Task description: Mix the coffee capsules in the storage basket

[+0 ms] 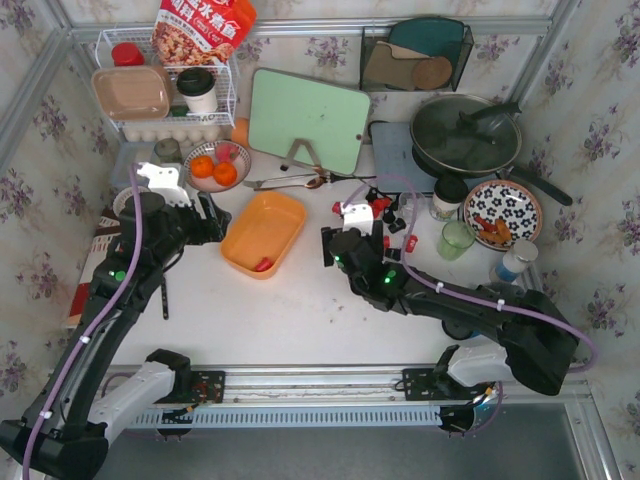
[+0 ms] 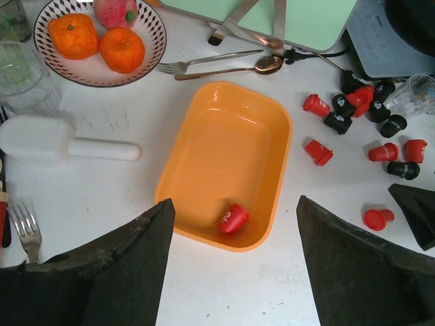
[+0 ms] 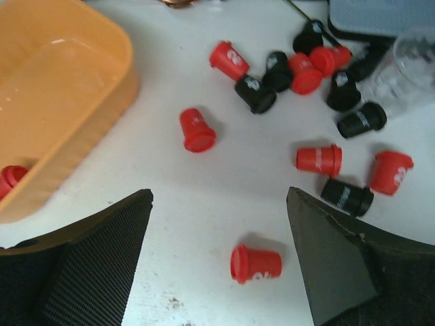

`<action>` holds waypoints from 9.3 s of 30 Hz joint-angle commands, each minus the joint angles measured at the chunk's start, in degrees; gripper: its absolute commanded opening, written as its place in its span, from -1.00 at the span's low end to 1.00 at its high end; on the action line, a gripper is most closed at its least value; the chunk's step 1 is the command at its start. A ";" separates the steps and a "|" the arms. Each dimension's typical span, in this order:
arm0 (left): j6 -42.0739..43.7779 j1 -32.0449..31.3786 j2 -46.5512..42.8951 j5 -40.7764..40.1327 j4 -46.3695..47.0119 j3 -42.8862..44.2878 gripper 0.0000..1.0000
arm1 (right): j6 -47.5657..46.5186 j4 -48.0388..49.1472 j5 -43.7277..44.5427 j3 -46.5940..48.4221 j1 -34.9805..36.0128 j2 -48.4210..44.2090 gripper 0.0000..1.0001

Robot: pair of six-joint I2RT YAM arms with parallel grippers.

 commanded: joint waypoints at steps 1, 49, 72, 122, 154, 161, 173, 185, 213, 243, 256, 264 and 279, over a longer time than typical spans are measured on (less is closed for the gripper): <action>-0.66 0.04 0.31 0.70 2.08 -0.29 0.50 | 10.13 -6.63 3.56 -2.24 -0.07 -1.95 0.76; -1.91 0.92 2.02 2.50 2.96 -0.78 0.50 | 12.08 -2.29 -19.72 -11.84 -11.17 4.17 0.12; -2.00 1.19 1.84 2.51 2.53 -0.65 0.50 | 4.07 1.07 -29.94 3.30 -10.27 8.49 -0.30; -2.17 1.28 2.27 2.92 3.05 -1.00 0.50 | -6.47 5.73 -21.17 18.28 -0.45 20.55 0.40; -0.52 -22.57 44.59 -4.60 -6.19 25.95 0.46 | -17.82 33.07 3.48 -34.00 -14.50 -26.49 1.00; -1.87 -26.95 59.06 -7.48 -10.27 37.52 0.37 | -15.24 31.37 5.03 -36.35 -14.95 -34.93 1.00; -2.47 -29.66 76.22 -13.15 -13.36 49.39 0.35 | -13.54 28.65 3.23 -36.05 -14.95 -37.31 1.00; -3.56 -29.51 82.60 -18.54 -12.45 55.02 0.36 | -13.10 27.83 1.08 -35.08 -14.91 -35.18 1.00; -4.72 -29.28 79.24 -16.90 -11.55 53.98 -0.30 | -13.10 28.13 0.36 -34.73 -14.96 -33.26 1.00; -12.24 -26.56 69.54 -5.58 -6.94 46.78 0.31 | -13.28 28.98 0.93 -34.48 -14.95 -30.54 1.00; -7.65 -27.55 86.51 -11.02 -14.52 59.27 0.19 | -13.10 28.93 0.31 -34.53 -15.01 -30.55 1.00; -5.90 -27.55 86.96 -14.74 -15.42 56.99 0.01 | -12.92 28.85 -0.11 -34.53 -15.01 -30.81 1.00; -2.41 -27.55 75.79 -12.79 -7.44 50.07 -0.55 | -13.19 28.81 0.27 -34.55 -14.98 -30.77 1.00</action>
